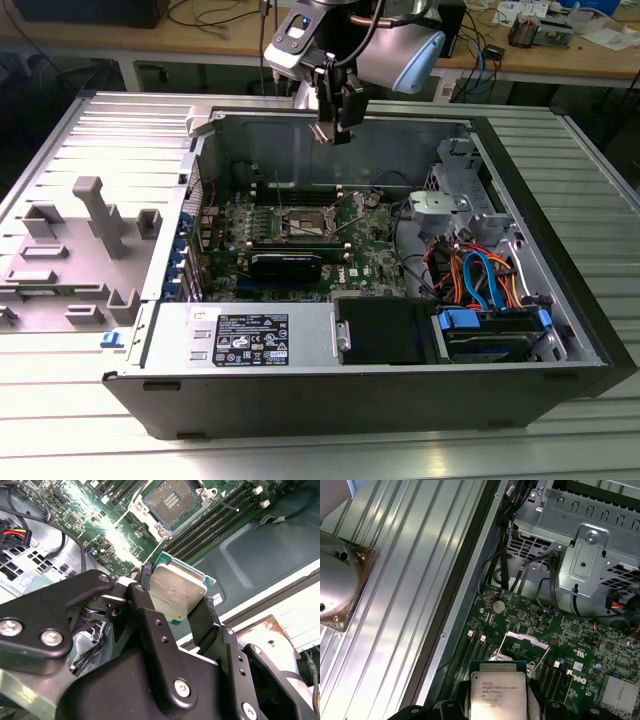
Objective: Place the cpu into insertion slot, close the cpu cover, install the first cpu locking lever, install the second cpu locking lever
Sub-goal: 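Place the cpu into insertion slot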
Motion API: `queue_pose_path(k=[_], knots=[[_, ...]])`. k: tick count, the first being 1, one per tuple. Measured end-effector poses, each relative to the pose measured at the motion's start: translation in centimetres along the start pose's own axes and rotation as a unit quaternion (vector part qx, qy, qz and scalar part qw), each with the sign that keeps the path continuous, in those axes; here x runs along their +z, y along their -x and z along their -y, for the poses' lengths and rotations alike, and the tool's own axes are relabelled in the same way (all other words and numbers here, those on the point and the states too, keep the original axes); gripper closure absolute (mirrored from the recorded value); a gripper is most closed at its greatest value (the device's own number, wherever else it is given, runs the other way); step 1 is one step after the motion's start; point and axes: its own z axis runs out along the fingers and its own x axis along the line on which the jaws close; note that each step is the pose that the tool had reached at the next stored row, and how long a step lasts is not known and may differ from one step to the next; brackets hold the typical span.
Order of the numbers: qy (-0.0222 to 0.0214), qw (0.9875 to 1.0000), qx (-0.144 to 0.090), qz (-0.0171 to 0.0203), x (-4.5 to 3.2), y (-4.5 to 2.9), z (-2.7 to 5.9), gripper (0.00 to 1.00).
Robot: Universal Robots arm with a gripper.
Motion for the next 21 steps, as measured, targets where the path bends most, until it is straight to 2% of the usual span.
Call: queue_pose_path(k=[8,16,21], knots=[[0.0000,1.0000,0.002,0.0002,0.00,-0.06,0.16,0.45],[0.0011,0.9987,0.051,0.0042,0.20,-0.06,0.19,0.45],[0.0039,0.9986,0.053,0.0053,0.46,-0.12,0.40,0.45]])
